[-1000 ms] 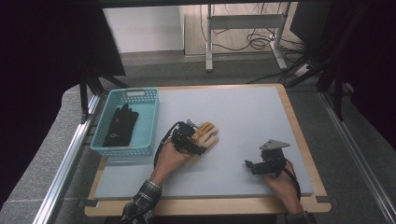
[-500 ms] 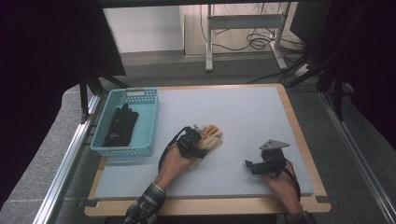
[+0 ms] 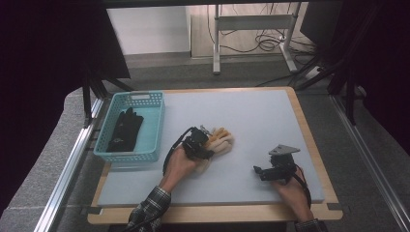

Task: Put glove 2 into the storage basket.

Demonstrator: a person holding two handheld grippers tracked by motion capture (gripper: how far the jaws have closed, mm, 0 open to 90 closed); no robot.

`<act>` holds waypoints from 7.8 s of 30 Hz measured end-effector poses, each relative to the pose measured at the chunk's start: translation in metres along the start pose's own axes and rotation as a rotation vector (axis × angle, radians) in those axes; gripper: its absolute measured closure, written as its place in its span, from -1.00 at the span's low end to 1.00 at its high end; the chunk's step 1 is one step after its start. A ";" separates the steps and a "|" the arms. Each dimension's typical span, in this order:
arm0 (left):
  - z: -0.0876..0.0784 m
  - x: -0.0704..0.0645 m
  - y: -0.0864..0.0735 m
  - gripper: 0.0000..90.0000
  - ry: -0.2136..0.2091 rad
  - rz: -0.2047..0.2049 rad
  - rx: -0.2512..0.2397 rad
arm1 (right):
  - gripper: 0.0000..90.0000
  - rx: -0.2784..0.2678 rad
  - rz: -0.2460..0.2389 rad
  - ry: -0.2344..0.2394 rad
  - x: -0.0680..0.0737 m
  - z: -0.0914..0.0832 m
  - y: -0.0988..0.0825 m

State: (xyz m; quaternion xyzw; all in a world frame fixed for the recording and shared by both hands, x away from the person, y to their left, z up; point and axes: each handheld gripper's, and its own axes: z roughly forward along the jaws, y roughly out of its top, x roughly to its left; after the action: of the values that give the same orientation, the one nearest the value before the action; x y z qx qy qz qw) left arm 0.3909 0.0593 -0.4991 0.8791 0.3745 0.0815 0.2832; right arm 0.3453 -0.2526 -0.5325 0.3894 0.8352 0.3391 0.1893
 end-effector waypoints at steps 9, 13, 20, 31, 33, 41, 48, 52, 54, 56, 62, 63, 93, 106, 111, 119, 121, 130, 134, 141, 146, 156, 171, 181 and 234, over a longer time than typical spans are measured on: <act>-0.027 0.015 0.014 0.21 0.030 -0.042 -0.027 | -0.85 -0.001 -0.001 0.000 0.000 0.000 0.000; -0.041 0.029 0.017 0.21 0.041 -0.077 -0.045 | -0.85 0.000 0.000 0.000 0.000 0.000 0.000; -0.072 0.057 0.016 0.20 0.118 -0.122 -0.045 | -0.85 0.000 0.000 0.000 0.000 0.000 0.000; -0.115 0.104 -0.001 0.20 0.236 -0.236 -0.060 | -0.85 0.000 0.000 0.000 0.000 0.000 0.000; -0.124 0.119 -0.010 0.19 0.281 -0.270 -0.050 | -0.85 0.000 0.000 0.001 0.000 0.000 0.000; -0.141 0.161 -0.037 0.19 0.377 -0.393 -0.024 | -0.85 -0.001 -0.003 0.000 0.000 0.000 0.000; -0.128 0.189 -0.054 0.18 0.394 -0.480 0.015 | -0.85 -0.001 -0.002 0.000 0.000 0.000 0.000; -0.111 0.196 -0.057 0.17 0.379 -0.508 0.042 | -0.85 -0.002 -0.002 0.000 0.000 0.000 0.000; -0.094 0.201 -0.058 0.17 0.368 -0.524 0.072 | -0.85 -0.002 -0.002 0.000 0.000 0.000 0.000; -0.086 0.204 -0.059 0.16 0.356 -0.539 0.082 | -0.85 -0.001 0.000 0.001 0.000 0.000 0.000; -0.065 0.207 -0.053 0.11 0.324 -0.553 0.103 | -0.85 -0.001 0.000 0.001 0.000 0.000 0.000; -0.063 0.207 -0.052 0.08 0.322 -0.551 0.115 | -0.85 -0.001 0.001 0.000 0.000 0.000 0.000; -0.081 0.203 -0.052 0.42 0.161 -0.548 0.054 | -0.85 -0.002 -0.002 0.001 0.000 0.000 0.000; -0.079 0.199 -0.052 0.05 0.217 -0.481 0.067 | -0.85 -0.002 -0.002 0.001 0.000 0.000 0.000; -0.088 0.201 -0.057 -0.15 0.231 -0.468 0.033 | -0.85 -0.002 -0.002 0.000 0.000 0.000 0.000; -0.100 0.204 -0.066 -0.43 0.230 -0.467 -0.018 | -0.85 -0.001 0.000 0.000 0.000 0.000 0.000; -0.101 0.204 -0.067 -0.49 0.232 -0.462 -0.023 | -0.85 -0.001 0.001 0.000 0.000 0.000 0.000; -0.110 0.202 -0.073 -0.61 0.207 -0.462 -0.070 | -0.85 -0.001 0.001 0.000 0.000 0.000 0.000; -0.115 0.200 -0.073 -0.65 0.206 -0.465 -0.085 | -0.85 -0.001 0.000 0.000 0.000 0.000 0.000; -0.122 0.195 -0.073 -0.65 0.195 -0.452 -0.102 | -0.85 -0.001 0.001 0.000 0.000 0.000 0.000; -0.125 0.192 -0.075 -0.65 0.186 -0.443 -0.110 | -0.85 0.000 0.001 0.000 0.000 0.000 0.000; -0.134 0.183 -0.078 -0.77 0.171 -0.402 -0.166 | -0.85 0.000 0.000 0.000 0.000 0.000 0.000; -0.139 0.160 -0.071 -0.87 0.149 -0.332 -0.217 | -0.85 0.000 0.000 0.000 0.000 0.000 0.000; -0.134 0.141 -0.062 -0.92 0.146 -0.272 -0.218 | -0.85 0.000 0.000 0.000 0.000 0.000 0.000; -0.080 0.019 -0.037 -0.98 -0.027 -0.030 -0.302 | -0.85 -0.004 -0.007 -0.003 0.000 0.000 0.000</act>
State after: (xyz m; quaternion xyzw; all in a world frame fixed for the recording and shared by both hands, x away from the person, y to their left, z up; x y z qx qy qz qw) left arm 0.3539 0.1282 -0.4552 0.8218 0.3675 0.1210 0.4183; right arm 0.3455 -0.2527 -0.5325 0.3867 0.8356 0.3393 0.1926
